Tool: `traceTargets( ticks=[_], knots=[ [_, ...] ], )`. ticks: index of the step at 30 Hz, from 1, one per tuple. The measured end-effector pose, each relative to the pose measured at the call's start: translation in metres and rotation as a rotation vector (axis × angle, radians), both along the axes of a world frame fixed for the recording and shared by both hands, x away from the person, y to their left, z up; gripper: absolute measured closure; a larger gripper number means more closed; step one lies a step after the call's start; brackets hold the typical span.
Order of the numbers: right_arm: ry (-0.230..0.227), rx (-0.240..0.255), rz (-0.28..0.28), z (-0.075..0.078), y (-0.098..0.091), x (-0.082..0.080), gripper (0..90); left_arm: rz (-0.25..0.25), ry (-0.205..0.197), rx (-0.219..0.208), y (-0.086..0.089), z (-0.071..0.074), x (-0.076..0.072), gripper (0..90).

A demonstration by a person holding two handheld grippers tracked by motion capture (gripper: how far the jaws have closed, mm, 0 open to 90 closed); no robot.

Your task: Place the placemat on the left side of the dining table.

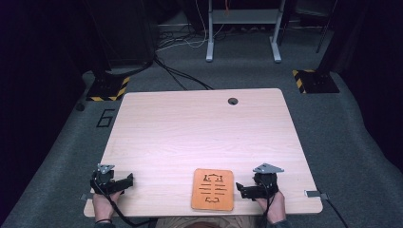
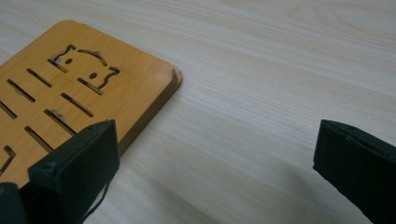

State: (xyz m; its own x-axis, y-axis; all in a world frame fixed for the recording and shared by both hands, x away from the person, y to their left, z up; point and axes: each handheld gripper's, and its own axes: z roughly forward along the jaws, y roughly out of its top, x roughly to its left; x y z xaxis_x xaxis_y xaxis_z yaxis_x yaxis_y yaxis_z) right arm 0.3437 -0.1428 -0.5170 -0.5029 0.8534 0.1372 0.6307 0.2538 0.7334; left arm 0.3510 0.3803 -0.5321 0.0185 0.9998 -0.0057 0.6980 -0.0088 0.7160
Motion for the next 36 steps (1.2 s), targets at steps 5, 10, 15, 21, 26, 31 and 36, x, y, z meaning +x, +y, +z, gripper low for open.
traceTargets(
  ticks=[5,10,15,21,26,31,36],
  knots=[
    [0.010,-0.005,0.033,-0.002,0.013,0.003,0.0,-0.001,0.000,0.000,0.000,0.000,0.000,0.1],
    [0.019,-0.012,0.052,-0.004,0.023,0.005,0.0,-0.001,0.000,0.000,0.000,0.000,0.000,0.1],
    [0.022,-0.034,0.066,-0.004,0.032,0.008,0.0,-0.001,0.000,0.000,0.000,0.000,0.000,0.2],
    [0.026,-0.046,0.076,-0.005,0.038,0.009,0.1,-0.001,0.000,0.001,0.000,0.000,0.000,0.2],
    [0.031,-0.049,0.085,-0.006,0.041,0.009,0.3,-0.001,0.000,0.001,0.000,0.000,0.000,0.2],
    [0.033,-0.044,0.083,-0.007,0.038,0.010,0.3,-0.001,0.000,0.001,0.000,0.000,0.000,0.2],
    [0.034,-0.046,0.083,-0.007,0.034,0.010,1.0,-0.001,0.000,0.001,0.000,0.000,0.000,0.2]
  ],
)
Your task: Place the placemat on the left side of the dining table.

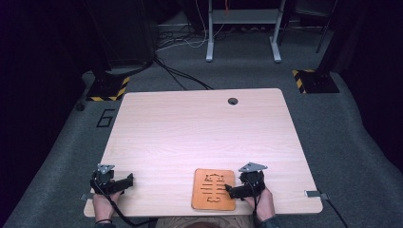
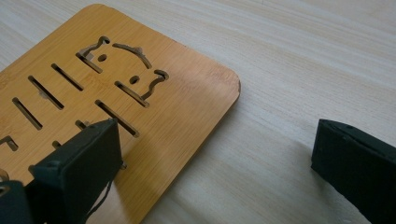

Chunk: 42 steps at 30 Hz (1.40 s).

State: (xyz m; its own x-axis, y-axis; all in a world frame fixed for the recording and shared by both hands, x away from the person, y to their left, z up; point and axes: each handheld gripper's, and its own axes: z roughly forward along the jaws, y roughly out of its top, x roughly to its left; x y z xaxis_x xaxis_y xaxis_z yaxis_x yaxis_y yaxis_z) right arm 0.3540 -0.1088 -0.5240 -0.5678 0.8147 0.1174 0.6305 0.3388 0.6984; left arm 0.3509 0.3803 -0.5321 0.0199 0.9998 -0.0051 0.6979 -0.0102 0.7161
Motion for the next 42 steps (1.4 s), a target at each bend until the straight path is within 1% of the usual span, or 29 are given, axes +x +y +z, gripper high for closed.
traceTargets(
  ticks=[1,5,6,7,11,12,13,14,19,22,30,35,39,41,42],
  knots=[
    [0.008,0.002,0.000,0.000,-0.001,-0.001,1.1,0.000,0.000,0.000,0.000,0.000,0.000,0.2],
    [0.006,0.005,0.006,0.000,-0.005,-0.001,1.0,0.000,0.000,0.000,0.000,0.000,0.000,0.2],
    [-0.001,0.002,0.011,0.000,-0.007,-0.001,0.9,0.000,0.000,0.000,0.000,0.000,0.000,0.2],
    [0.004,0.006,0.004,0.000,-0.008,-0.002,0.9,0.000,0.000,0.000,0.000,0.000,0.000,0.2],
    [-0.003,0.009,0.009,-0.001,-0.013,-0.002,1.0,0.000,0.000,0.002,0.000,0.000,0.000,0.2],
    [-0.010,0.008,0.020,-0.001,-0.015,-0.002,1.0,0.000,0.000,0.000,0.000,0.000,0.000,0.2],
    [-0.007,0.013,0.015,-0.002,-0.016,-0.003,1.0,0.000,0.000,0.001,0.000,0.000,0.000,0.2],
    [-0.014,0.015,0.022,-0.002,-0.018,-0.003,1.0,0.001,0.000,0.001,0.000,0.000,0.000,0.2],
    [-0.015,0.013,0.026,-0.002,-0.024,-0.003,0.8,0.001,0.000,0.001,0.000,0.000,0.000,0.3],
    [-0.018,0.006,0.026,-0.002,-0.025,-0.003,0.6,0.000,-0.001,0.002,0.000,0.000,0.000,0.2],
    [-0.015,0.005,0.048,-0.002,-0.028,-0.002,0.6,-0.002,-0.003,-0.002,0.000,0.000,0.000,0.2],
    [-0.019,0.004,0.037,-0.002,-0.031,-0.003,0.5,-0.002,-0.003,-0.002,0.000,0.000,0.000,0.2],
    [-0.020,0.026,0.044,-0.003,-0.034,-0.003,1.1,-0.002,-0.003,-0.001,0.000,0.000,0.000,0.2],
    [-0.016,0.056,0.031,-0.003,-0.038,-0.003,1.3,-0.003,-0.002,-0.001,0.000,0.000,0.000,0.2],
    [-0.012,0.075,0.015,-0.003,-0.041,-0.003,1.9,-0.003,-0.003,-0.002,0.000,0.000,0.000,0.2]
  ],
)
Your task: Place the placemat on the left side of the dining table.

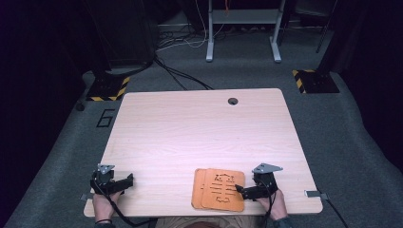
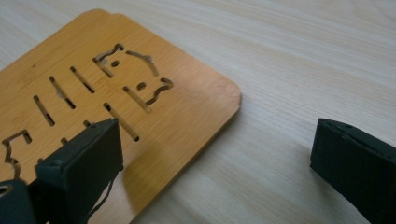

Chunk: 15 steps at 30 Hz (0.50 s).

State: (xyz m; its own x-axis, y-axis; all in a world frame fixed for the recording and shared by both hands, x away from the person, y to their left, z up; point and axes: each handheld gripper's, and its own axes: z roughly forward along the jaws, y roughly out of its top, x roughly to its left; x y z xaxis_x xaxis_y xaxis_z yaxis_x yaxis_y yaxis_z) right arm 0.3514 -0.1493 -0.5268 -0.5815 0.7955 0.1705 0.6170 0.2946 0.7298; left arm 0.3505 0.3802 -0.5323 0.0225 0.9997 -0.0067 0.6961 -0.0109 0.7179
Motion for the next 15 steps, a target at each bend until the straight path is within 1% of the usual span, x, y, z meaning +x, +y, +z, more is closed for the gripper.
traceTargets(
  ticks=[2,4,7,8,9,10,11,13,15],
  knots=[
    [-0.004,0.003,-0.007,0.0000,-0.0017,-0.0002,2.7,0.000,0.000,0.000,0.0000,0.0000,0.0000,0.2],
    [-0.014,-0.036,-0.010,0.0000,0.0013,-0.0012,2.5,0.001,0.001,0.002,0.0000,0.0001,-0.0001,0.2],
    [-0.011,-0.044,-0.010,0.0001,0.0027,-0.0017,2.1,0.001,0.001,0.002,0.0001,0.0001,-0.0001,0.2],
    [-0.012,-0.054,-0.011,0.0003,0.0030,-0.0020,2.1,0.001,0.000,0.000,-0.0001,-0.0001,-0.0001,0.2],
    [-0.017,-0.075,-0.009,0.0002,0.0037,-0.0025,0.7,0.001,0.001,0.002,0.0001,0.0001,-0.0001,0.2],
    [-0.013,-0.095,-0.023,0.0003,0.0034,-0.0027,0.0,0.001,0.000,0.000,-0.0001,-0.0001,-0.0001,0.2],
    [-0.017,-0.102,-0.027,0.0001,0.0010,-0.0029,0.0,0.001,0.000,0.000,-0.0001,0.0000,-0.0001,0.2],
    [-0.022,-0.114,-0.039,0.0000,-0.0010,-0.0035,0.0,-0.003,0.003,-0.002,-0.0005,0.0001,-0.0004,0.2],
    [-0.022,-0.113,-0.037,0.0000,-0.0011,-0.0033,0.0,-0.008,0.000,-0.001,-0.0009,0.0002,-0.0007,0.2]
  ],
)
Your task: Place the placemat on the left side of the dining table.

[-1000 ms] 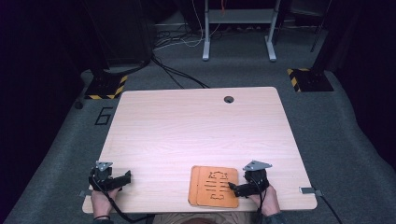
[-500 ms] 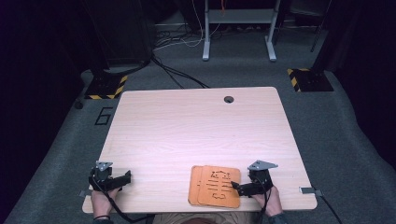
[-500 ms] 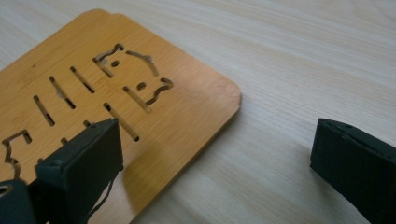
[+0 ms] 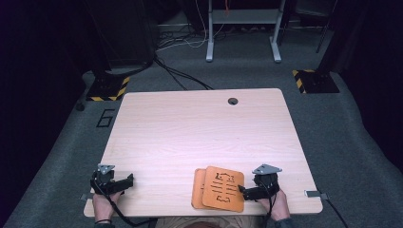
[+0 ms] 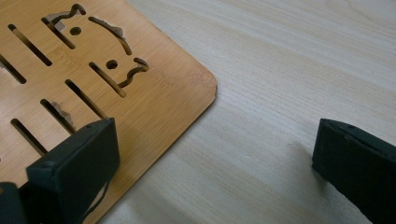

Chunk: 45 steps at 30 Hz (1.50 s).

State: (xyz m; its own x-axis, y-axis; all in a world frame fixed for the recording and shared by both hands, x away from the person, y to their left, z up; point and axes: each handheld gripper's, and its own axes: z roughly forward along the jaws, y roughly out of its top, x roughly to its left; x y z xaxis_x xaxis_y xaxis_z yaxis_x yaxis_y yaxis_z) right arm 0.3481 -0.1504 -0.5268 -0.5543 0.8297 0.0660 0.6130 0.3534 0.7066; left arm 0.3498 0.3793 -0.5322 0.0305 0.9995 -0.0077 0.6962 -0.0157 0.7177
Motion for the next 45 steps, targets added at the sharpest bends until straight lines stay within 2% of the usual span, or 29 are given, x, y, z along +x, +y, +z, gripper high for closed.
traceTargets(
  ticks=[3,6,8,13,17,21,23,26,27,30,34,42,45],
  knots=[
    [-0.001,0.002,-0.001,0.000,0.000,0.000,0.0,-0.003,0.012,-0.005,-0.002,0.001,-0.001,0.0],
    [-0.001,0.002,-0.002,0.000,0.000,0.000,0.0,-0.030,0.015,-0.018,-0.008,0.005,-0.002,0.4],
    [-0.001,0.003,-0.002,0.000,0.000,0.000,0.0,-0.055,0.006,-0.008,-0.015,0.010,-0.003,0.6],
    [-0.002,0.006,-0.005,0.000,0.000,0.000,0.1,-0.143,-0.007,-0.034,-0.037,0.025,-0.005,1.5],
    [-0.005,0.008,-0.006,-0.001,0.000,-0.001,0.1,-0.197,-0.020,-0.037,-0.053,0.035,-0.007,1.6],
    [-0.006,0.008,-0.006,-0.001,0.000,-0.001,0.1,-0.224,-0.029,-0.036,-0.062,0.040,-0.007,0.9],
    [-0.006,0.009,-0.007,-0.001,0.000,-0.001,0.1,-0.256,-0.032,-0.044,-0.072,0.043,-0.006,1.0],
    [-0.006,0.009,-0.006,-0.001,0.000,-0.001,0.1,-0.286,-0.031,-0.046,-0.083,0.045,-0.006,1.0],
    [-0.006,0.009,-0.006,-0.001,0.000,-0.001,0.1,-0.310,-0.029,-0.049,-0.090,0.046,-0.005,1.0],
    [-0.008,0.008,-0.006,-0.001,0.000,0.000,0.1,-0.326,-0.031,-0.056,-0.098,0.048,-0.005,1.0],
    [-0.006,0.007,-0.007,-0.001,0.000,0.000,0.1,-0.371,-0.027,-0.073,-0.112,0.049,-0.003,1.2],
    [-0.006,0.007,-0.010,-0.001,0.000,0.000,0.1,-0.457,-0.003,-0.072,-0.138,0.049,-0.001,1.3],
    [-0.008,0.006,-0.010,-0.001,0.000,0.000,0.1,-0.482,0.001,-0.084,-0.145,0.050,0.001,1.4]
  ],
)
